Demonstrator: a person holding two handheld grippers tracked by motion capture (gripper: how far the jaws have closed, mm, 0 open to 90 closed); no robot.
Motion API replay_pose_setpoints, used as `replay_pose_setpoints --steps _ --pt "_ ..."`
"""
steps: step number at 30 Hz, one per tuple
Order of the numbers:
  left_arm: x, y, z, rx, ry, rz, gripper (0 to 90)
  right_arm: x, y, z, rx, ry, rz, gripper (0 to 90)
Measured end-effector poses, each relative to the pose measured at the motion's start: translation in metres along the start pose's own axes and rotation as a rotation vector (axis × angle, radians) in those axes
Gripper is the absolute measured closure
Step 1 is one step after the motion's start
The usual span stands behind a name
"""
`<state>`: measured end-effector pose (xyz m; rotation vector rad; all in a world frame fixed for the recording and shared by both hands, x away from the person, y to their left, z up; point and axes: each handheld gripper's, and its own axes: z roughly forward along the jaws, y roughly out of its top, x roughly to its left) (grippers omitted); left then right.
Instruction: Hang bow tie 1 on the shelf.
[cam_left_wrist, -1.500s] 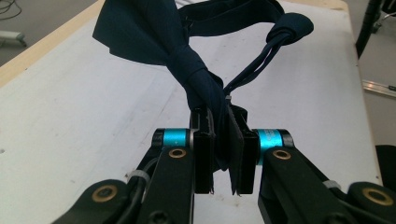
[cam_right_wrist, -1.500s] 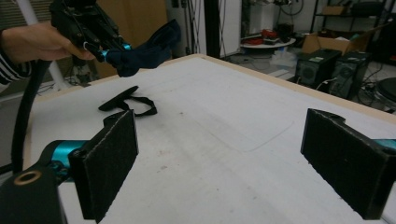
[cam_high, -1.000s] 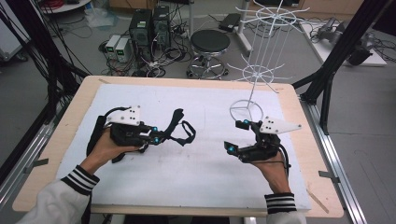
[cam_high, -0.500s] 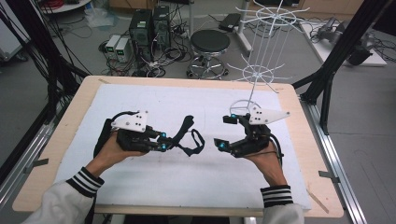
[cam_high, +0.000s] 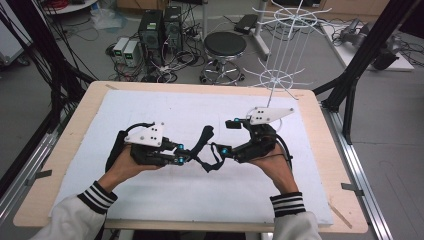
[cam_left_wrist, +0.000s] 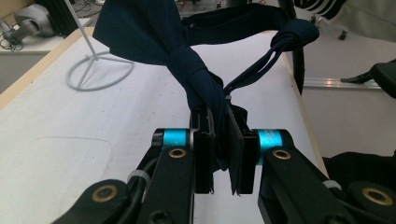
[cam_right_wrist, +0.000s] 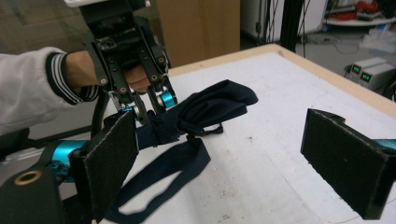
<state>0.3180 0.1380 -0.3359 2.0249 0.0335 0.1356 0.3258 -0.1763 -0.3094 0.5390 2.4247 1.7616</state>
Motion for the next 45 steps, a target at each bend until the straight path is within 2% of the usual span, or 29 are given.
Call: replay_pose_setpoints --steps 5,20,31,35,39,44,45 --pt "-0.001 -0.001 0.001 0.006 0.01 0.001 81.7 0.0 0.003 0.009 0.025 -0.001 0.033 10.7" --pt "-0.001 -0.001 0.002 0.0 0.026 0.018 81.8 -0.003 0.009 0.022 0.062 0.003 0.088 25.9" --pt "-0.002 -0.001 0.004 0.016 0.031 0.045 81.9 -0.006 0.01 0.025 0.07 0.008 0.214 40.9" --pt "-0.002 -0.001 0.004 0.014 0.032 0.049 81.9 -0.007 0.01 0.028 0.096 0.014 0.268 47.3" --pt "-0.001 -0.001 0.003 0.02 0.035 0.053 82.0 -0.006 0.011 0.029 0.102 0.012 0.281 58.7" --pt "-0.002 -0.001 0.003 0.02 0.037 0.059 82.2 -0.008 0.01 0.031 0.099 0.022 0.313 59.5" --pt "-0.002 -0.001 0.003 0.021 0.04 0.062 82.3 -0.008 0.01 0.031 0.1 0.022 0.331 59.7"
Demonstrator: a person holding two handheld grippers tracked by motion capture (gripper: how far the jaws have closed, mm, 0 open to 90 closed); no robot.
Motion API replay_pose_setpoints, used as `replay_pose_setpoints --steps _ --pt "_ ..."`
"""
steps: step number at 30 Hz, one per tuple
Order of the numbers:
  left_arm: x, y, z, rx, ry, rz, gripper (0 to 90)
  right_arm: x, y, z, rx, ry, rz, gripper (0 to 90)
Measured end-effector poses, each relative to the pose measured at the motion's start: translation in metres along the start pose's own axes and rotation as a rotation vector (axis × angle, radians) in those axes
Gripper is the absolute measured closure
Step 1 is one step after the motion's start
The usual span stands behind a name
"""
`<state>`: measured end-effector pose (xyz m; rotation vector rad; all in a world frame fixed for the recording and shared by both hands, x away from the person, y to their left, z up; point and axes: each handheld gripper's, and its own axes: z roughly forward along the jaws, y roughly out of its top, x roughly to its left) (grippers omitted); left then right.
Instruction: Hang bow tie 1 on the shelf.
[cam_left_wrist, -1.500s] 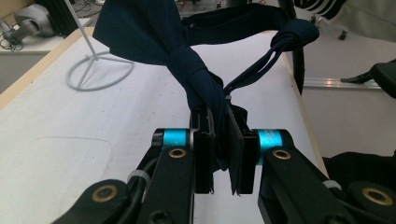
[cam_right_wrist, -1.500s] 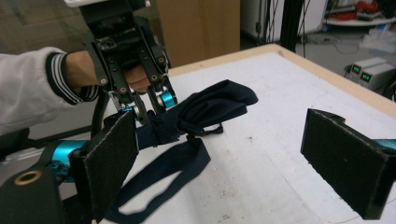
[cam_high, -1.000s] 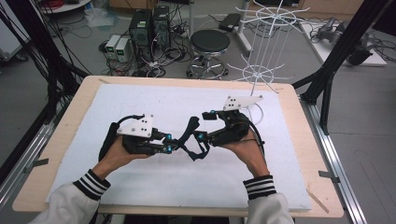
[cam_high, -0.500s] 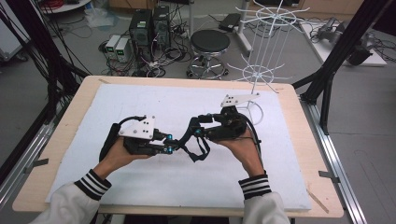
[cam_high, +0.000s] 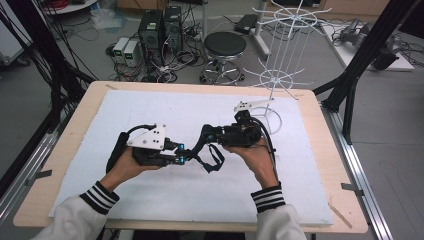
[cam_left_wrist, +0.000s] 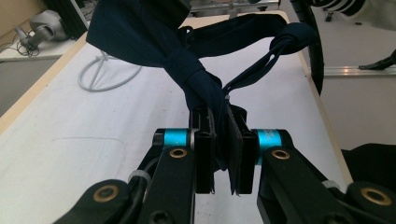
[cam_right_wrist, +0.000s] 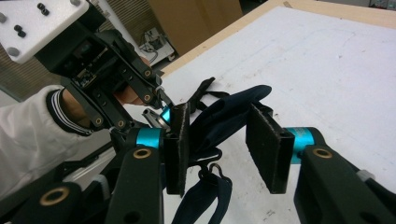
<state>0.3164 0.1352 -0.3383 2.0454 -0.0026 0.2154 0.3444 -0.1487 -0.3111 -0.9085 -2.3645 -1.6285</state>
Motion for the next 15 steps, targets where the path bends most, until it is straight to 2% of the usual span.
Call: replay_pose_setpoints --steps 1,2,3,5,6,10,15 --pt "0.0001 0.0 0.0001 0.003 -0.001 0.005 82.3 0.0 0.0 0.0 0.0 0.0 0.0 59.7" --pt "-0.0002 -0.0001 0.0005 0.006 0.0 0.007 82.4 -0.0003 -0.0001 0.0005 0.002 0.003 0.012 64.3" --pt "-0.0003 -0.0002 0.001 0.007 0.002 0.006 82.4 -0.0003 -0.0001 0.0005 0.002 0.003 0.012 64.3" --pt "-0.0004 -0.0003 0.0014 0.012 0.0 0.008 82.5 0.0003 -0.0001 0.0006 0.007 0.001 0.013 70.1" --pt "-0.0005 -0.0003 0.0018 0.011 0.0 0.007 82.6 0.001 0.0001 0.001 0.009 0.0 0.007 75.5" --pt "-0.0005 -0.0007 0.0028 0.017 -0.001 0.009 82.6 0.0039 0.0 0.0019 0.014 -0.015 -0.017 82.0" --pt "0.0002 -0.0009 0.0024 0.009 0.0 0.002 82.5 0.0071 0.0002 0.0004 0.014 -0.028 -0.059 83.4"
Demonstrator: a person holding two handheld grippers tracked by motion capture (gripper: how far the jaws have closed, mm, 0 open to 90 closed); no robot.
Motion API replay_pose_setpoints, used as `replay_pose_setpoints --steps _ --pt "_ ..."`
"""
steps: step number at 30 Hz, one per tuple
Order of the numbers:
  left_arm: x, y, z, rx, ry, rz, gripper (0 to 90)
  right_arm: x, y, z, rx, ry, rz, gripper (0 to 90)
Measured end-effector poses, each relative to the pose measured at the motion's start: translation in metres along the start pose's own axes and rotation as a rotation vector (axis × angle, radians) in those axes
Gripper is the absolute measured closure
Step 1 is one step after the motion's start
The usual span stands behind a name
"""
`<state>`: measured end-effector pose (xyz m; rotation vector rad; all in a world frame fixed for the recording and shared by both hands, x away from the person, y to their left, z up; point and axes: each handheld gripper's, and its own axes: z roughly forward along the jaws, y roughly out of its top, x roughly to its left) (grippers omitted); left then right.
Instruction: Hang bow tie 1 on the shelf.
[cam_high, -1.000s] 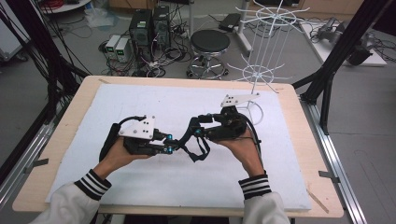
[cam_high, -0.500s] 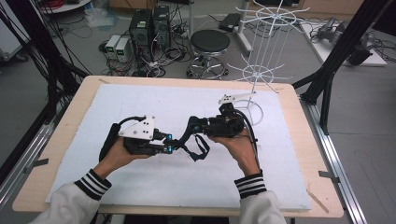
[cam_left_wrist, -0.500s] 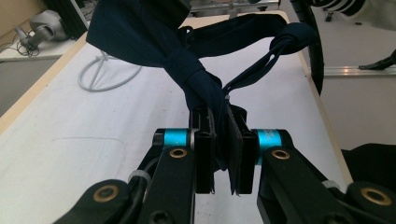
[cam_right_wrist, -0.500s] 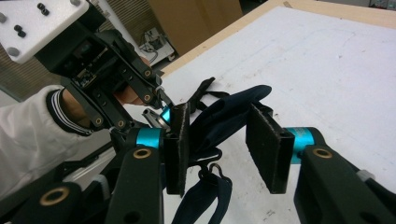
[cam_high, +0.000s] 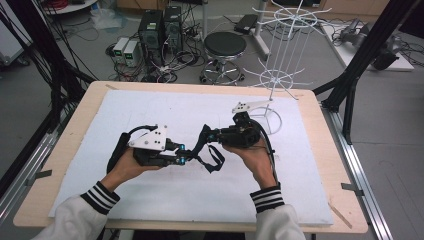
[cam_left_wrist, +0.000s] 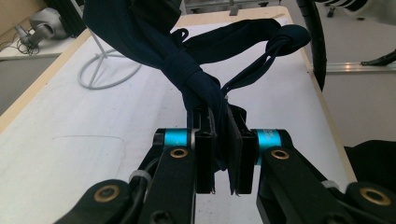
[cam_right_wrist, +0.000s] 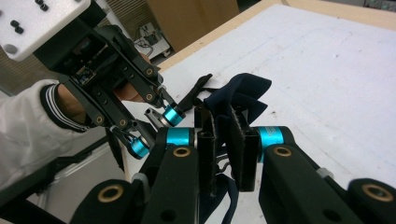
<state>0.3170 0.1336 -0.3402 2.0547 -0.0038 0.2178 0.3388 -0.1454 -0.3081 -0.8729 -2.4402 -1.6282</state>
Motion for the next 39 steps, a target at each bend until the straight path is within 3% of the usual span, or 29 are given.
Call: replay_pose_setpoints --steps 13,15,20,24,30,39 --pt "0.004 -0.001 -0.002 -0.015 0.0 -0.04 79.6 0.003 0.001 -0.002 -0.019 -0.02 -0.044 83.8" --pt "0.004 -0.002 -0.002 -0.022 0.015 -0.061 73.4 0.003 0.001 -0.003 -0.024 -0.022 -0.051 83.9" --pt "0.008 -0.007 -0.001 -0.027 0.082 -0.122 39.2 0.004 0.001 -0.008 -0.048 -0.051 -0.068 84.0" --pt "0.015 -0.011 -0.003 -0.047 0.077 -0.235 16.7 0.004 0.001 -0.013 -0.067 -0.065 -0.08 84.0" --pt "0.016 -0.015 -0.008 -0.057 0.094 -0.252 10.7 0.003 0.0 -0.021 -0.099 -0.091 -0.085 84.0" --pt "0.014 -0.023 -0.017 -0.113 0.129 -0.28 5.6 -0.003 -0.001 -0.038 -0.173 -0.129 -0.096 84.0"
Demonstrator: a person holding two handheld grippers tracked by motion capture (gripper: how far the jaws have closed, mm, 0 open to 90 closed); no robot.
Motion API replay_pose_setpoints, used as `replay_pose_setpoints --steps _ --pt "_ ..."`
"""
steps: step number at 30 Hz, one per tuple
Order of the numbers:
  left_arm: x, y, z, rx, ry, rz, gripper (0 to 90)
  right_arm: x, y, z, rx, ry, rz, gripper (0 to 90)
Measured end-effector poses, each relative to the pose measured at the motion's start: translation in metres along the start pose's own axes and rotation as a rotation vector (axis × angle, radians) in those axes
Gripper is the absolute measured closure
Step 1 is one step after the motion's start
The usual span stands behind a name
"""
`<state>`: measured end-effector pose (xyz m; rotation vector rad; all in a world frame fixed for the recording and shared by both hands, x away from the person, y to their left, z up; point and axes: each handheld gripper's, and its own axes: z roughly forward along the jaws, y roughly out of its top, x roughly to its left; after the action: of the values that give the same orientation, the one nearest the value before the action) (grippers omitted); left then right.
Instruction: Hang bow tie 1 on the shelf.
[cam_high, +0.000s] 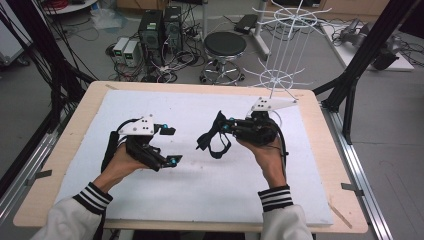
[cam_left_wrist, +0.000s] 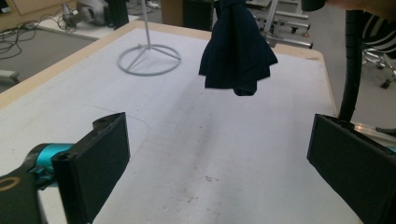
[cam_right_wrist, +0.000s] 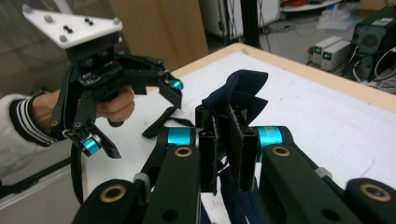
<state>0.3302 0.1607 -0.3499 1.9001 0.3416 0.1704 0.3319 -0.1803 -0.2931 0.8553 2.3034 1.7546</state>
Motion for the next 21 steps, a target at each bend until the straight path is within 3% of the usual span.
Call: replay_pose_setpoints --steps 11,21 --pt "0.003 -0.012 -0.019 -0.073 0.064 -0.01 1.9 -0.015 0.0 -0.015 -0.077 -0.044 -0.011 83.9" --pt "0.004 -0.023 -0.036 -0.099 0.111 0.006 1.9 -0.019 0.006 -0.03 -0.132 -0.103 -0.012 83.9"
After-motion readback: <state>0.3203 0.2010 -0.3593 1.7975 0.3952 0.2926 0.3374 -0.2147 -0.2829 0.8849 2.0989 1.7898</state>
